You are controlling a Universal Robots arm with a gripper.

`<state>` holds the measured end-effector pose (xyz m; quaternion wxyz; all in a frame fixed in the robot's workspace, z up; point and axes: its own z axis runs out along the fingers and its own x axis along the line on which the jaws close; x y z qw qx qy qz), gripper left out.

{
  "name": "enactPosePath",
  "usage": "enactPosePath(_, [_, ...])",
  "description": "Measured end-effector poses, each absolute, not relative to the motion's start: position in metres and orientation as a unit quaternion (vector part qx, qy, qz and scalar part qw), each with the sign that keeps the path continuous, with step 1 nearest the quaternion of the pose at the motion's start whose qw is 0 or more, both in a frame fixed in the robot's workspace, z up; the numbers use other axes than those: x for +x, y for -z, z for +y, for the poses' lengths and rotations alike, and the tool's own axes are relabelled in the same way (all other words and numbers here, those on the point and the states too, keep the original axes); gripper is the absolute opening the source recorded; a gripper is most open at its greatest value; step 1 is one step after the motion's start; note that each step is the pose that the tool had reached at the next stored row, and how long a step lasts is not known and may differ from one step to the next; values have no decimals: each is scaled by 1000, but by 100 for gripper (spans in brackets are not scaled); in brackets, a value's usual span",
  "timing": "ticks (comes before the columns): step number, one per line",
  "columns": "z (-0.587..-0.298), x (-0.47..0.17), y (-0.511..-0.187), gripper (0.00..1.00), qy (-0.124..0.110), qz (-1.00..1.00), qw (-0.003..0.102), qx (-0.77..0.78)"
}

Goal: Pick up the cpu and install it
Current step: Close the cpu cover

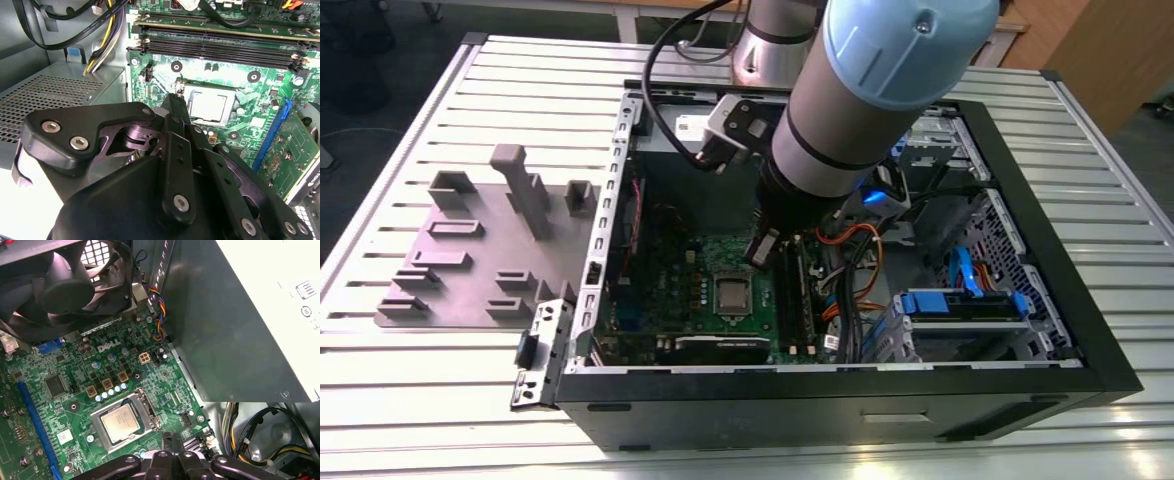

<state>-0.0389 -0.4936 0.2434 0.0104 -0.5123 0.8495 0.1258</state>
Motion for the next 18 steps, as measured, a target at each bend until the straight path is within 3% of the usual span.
enactPosePath(18, [-497, -44, -243, 11, -125, 850, 10, -512])
